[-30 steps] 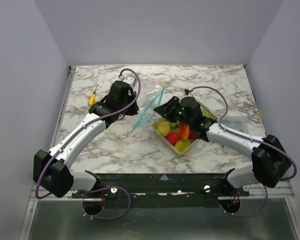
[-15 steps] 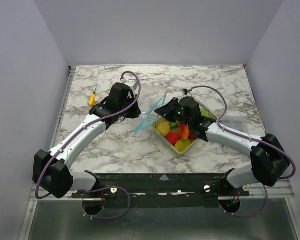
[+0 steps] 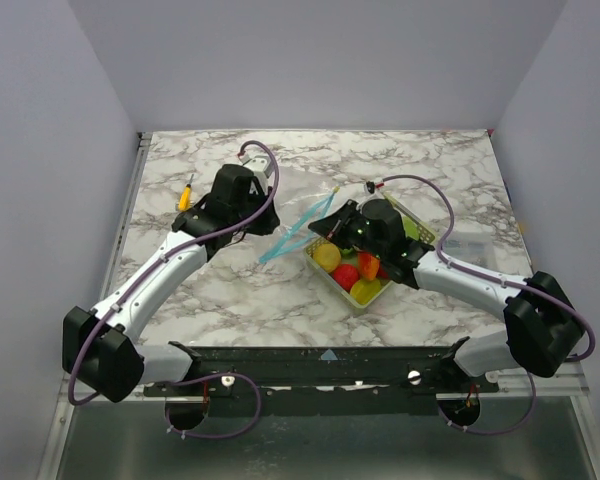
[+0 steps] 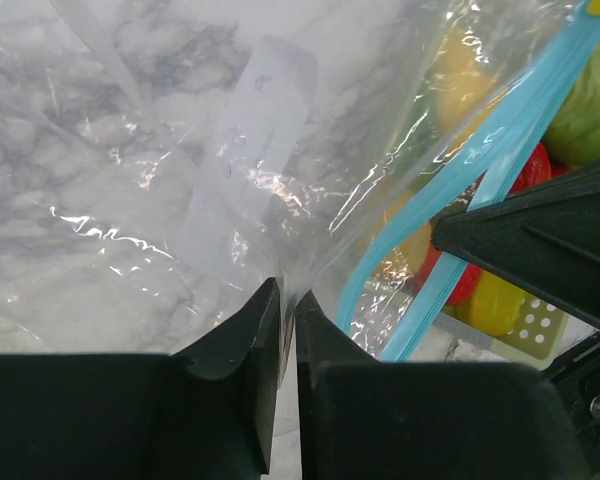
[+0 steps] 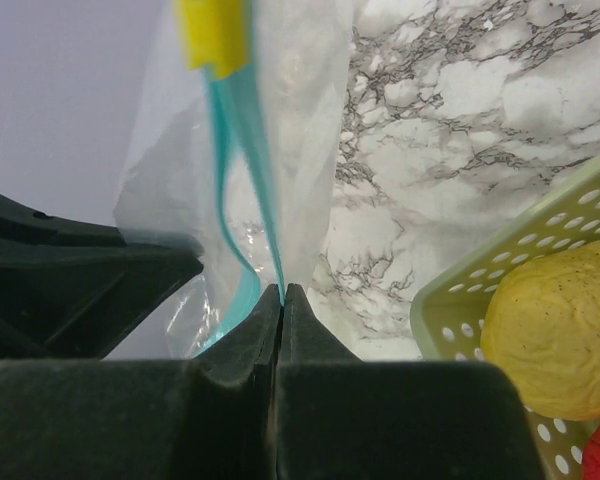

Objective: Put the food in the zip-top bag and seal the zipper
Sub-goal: Open the zipper of the food storage bag.

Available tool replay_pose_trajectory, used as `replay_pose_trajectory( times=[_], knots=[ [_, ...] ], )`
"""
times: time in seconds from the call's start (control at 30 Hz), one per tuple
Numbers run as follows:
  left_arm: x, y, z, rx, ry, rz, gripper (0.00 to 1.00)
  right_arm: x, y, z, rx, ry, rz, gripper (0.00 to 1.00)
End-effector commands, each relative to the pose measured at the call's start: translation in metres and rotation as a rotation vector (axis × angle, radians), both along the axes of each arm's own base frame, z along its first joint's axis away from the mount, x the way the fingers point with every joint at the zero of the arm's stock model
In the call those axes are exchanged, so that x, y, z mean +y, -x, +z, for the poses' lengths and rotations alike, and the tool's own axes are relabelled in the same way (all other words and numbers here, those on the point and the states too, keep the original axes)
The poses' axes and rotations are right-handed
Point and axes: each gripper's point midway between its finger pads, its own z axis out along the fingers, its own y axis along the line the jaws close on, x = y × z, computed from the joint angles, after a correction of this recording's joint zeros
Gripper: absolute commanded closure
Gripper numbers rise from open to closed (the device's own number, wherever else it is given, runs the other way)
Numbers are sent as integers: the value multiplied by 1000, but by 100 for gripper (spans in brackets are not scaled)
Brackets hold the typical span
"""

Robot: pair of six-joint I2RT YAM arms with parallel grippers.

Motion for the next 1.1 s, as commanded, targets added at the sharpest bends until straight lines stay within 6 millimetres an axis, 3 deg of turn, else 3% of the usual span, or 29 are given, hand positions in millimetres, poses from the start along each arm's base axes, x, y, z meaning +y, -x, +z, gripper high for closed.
replay_pose_trajectory(
  times=[0.0, 0.07, 0.13, 0.23, 0.47, 0.7, 0.87, 1.07],
  knots=[
    [-3, 4, 41, -164, 59, -74, 68, 7, 2, 16, -24, -28, 22, 100],
    [-3, 8, 54, -230, 82, -88, 54, 10, 2, 19, -17, -42, 32, 100],
    [-4, 10, 64, -287, 80, -101, 52, 13, 2, 24, -9, -53, 37, 100],
    [-8, 11, 69, -334, 34, -109, 52, 16, 3, 31, -6, -59, 50, 100],
    [-38, 23, 69, -343, -58, -163, 49, 16, 3, 47, -27, -86, 53, 100],
    [-31, 22, 65, -422, -219, -142, 51, 19, 6, 52, -31, -115, 67, 100],
    [-31, 20, 60, -430, -267, -137, 62, 19, 5, 58, -43, -128, 67, 100],
    [-40, 20, 49, -416, -269, -170, 55, 22, 5, 59, -38, -139, 75, 100]
  ],
)
